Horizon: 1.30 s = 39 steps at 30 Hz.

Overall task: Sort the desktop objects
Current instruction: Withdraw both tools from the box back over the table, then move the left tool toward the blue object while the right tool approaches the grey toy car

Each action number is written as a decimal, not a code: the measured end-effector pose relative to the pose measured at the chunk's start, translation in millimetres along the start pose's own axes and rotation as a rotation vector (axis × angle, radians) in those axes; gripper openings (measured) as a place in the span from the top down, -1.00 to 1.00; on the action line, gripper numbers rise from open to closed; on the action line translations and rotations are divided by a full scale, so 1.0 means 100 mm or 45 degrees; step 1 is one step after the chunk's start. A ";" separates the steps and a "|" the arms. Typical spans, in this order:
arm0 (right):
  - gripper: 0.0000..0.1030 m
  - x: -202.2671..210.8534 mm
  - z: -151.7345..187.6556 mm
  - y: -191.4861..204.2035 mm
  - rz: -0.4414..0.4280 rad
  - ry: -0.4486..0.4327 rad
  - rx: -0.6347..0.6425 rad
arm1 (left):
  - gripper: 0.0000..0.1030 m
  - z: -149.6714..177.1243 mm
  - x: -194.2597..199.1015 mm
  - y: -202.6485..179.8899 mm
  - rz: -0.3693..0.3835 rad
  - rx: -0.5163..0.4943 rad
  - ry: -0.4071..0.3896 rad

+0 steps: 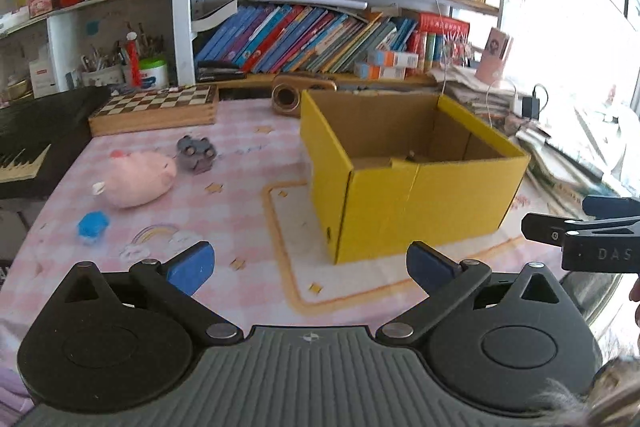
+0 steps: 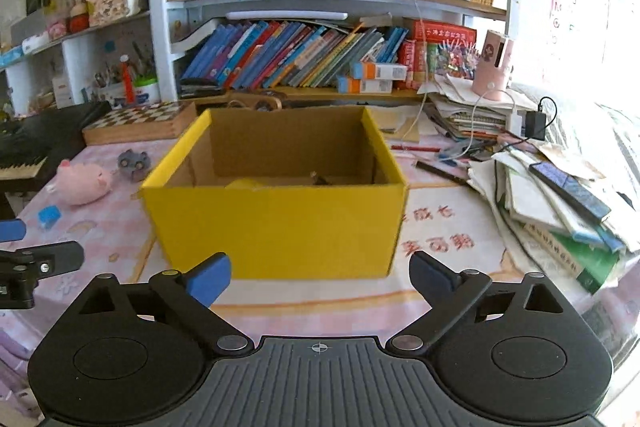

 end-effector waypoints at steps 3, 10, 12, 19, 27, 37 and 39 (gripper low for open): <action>-0.97 0.08 0.11 0.17 -0.017 0.012 0.022 | -1.00 0.09 0.09 0.07 0.000 -0.020 0.005; -1.00 0.20 0.28 0.51 -0.035 0.055 0.060 | -1.00 0.26 0.25 0.25 0.007 -0.040 0.036; -1.00 0.21 0.34 0.58 -0.045 0.082 0.053 | -1.00 0.31 0.28 0.29 0.006 -0.033 0.045; -1.00 0.27 0.51 0.88 -0.116 0.149 0.084 | -1.00 0.48 0.38 0.48 -0.008 -0.005 0.092; -1.00 0.30 0.53 1.13 -0.173 0.147 0.123 | -1.00 0.56 0.46 0.71 -0.035 0.032 0.105; -1.00 0.29 0.47 1.43 -0.248 0.131 0.210 | -1.00 0.61 0.53 0.98 -0.082 0.102 0.094; -1.00 0.28 0.46 1.49 -0.259 0.130 0.230 | -1.00 0.62 0.54 1.03 -0.092 0.116 0.092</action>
Point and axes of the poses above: each gripper's, at about its wrist camera, not at the fingertips, and x roughly against the way its jaws point, y to its left, z to its underside, the point moved 4 cm from there along -x, roughly the way its jaws point, and after that the axes turned 1 degree about y, right-handed, at the moved point
